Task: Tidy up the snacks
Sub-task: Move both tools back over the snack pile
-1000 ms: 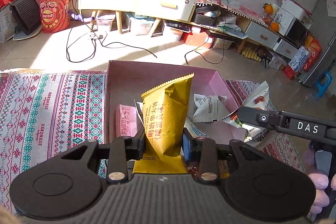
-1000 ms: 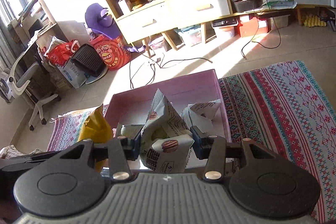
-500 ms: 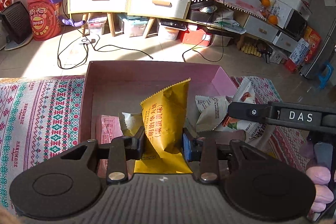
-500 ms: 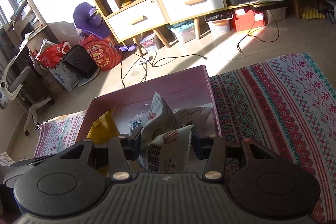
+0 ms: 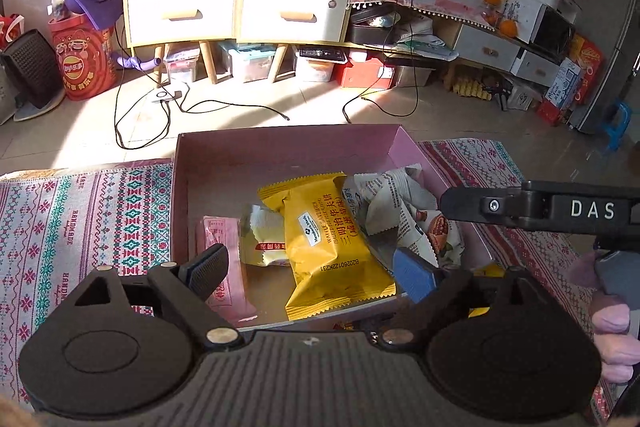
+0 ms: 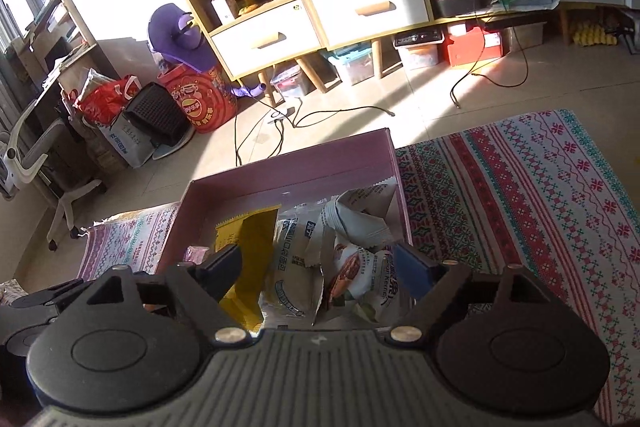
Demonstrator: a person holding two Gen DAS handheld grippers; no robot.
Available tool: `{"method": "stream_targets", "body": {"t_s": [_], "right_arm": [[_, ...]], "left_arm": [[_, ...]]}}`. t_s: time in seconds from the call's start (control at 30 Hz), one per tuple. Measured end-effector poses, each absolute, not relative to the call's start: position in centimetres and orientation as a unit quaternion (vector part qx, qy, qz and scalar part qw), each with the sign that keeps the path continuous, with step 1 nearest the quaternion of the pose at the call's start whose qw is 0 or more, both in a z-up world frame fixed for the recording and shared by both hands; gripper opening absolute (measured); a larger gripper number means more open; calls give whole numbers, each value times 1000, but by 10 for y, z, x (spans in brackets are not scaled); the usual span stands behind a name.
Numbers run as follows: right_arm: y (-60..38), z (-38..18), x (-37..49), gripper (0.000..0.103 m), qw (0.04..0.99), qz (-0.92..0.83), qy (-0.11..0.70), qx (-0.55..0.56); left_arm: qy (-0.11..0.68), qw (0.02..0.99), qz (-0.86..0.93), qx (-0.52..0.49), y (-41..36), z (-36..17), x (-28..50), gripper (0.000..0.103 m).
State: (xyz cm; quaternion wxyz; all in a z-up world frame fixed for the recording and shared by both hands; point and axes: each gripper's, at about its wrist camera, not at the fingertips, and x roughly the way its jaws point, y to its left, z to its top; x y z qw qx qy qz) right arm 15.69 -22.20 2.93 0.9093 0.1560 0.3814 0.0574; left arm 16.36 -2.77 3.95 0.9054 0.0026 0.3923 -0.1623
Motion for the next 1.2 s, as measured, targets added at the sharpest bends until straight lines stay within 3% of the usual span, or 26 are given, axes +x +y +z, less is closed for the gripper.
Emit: {"method": "stream_targets", "body": {"t_s": [0.23, 0.6, 1.2], "right_arm": [[-221, 45, 133, 89, 914, 56, 377, 136], [-221, 47, 89, 96, 919, 56, 381, 83], [-246, 8, 60, 97, 904, 38, 424, 44]], "left_arm": [[391, 907, -152, 18, -22, 55, 133, 103], [424, 895, -134, 18, -5, 44, 94, 103], [455, 883, -111, -3, -20, 5, 67, 103]]}}
